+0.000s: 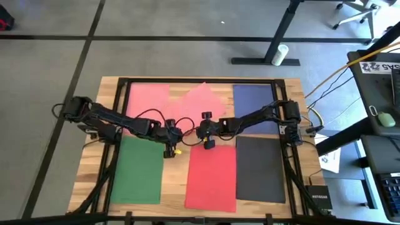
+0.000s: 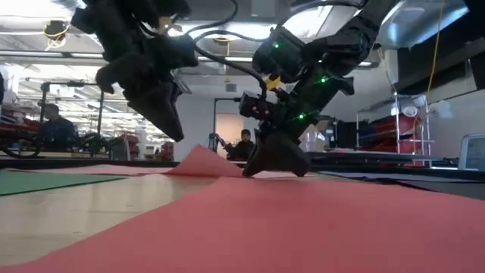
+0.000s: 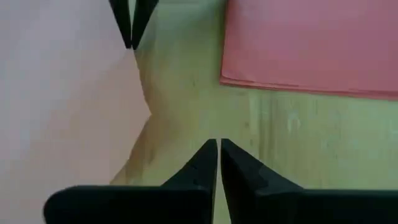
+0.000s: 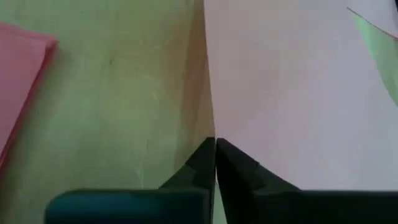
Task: Organize paper
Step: Stack the pink paper on top of the pink paper
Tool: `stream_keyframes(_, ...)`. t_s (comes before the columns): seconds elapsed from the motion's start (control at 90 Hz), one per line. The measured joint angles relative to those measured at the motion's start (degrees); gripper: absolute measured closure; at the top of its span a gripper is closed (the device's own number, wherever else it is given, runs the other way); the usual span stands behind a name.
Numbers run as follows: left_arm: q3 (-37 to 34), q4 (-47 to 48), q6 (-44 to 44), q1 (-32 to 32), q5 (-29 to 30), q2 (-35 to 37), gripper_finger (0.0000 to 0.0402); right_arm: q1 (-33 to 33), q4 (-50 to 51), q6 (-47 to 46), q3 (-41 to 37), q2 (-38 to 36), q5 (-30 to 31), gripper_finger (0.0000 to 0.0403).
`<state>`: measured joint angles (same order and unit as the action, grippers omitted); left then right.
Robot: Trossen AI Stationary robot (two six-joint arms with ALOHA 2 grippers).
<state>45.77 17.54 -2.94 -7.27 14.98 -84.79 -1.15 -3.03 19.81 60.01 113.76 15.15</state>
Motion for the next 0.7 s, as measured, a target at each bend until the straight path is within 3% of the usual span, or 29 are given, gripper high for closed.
stream_keyframes(0.222, -3.9, -2.9, -0.9, 2.3, 3.2, 0.0, 0.0328, 0.0, 0.1, -0.2, 0.0, -0.1, -0.2, 0.0403)
stream_keyframes(0.378, -7.0, -11.6, -0.6, 3.7, 3.4, 0.0, 0.0293, 0.1, 0.1, -0.2, 0.0, -0.1, -0.2, 0.0403)
stream_keyframes(0.522, -7.9, -18.8, 3.0, 4.7, 5.6, 0.0, 0.0274, 0.0, 0.1, -0.2, 0.0, -0.1, -0.2, 0.0403)
stream_keyframes(0.7, -7.9, -18.2, 5.3, 5.1, 3.2, 0.0, 0.0268, 0.0, 0.1, -0.2, 0.0, -0.1, -0.2, 0.0403)
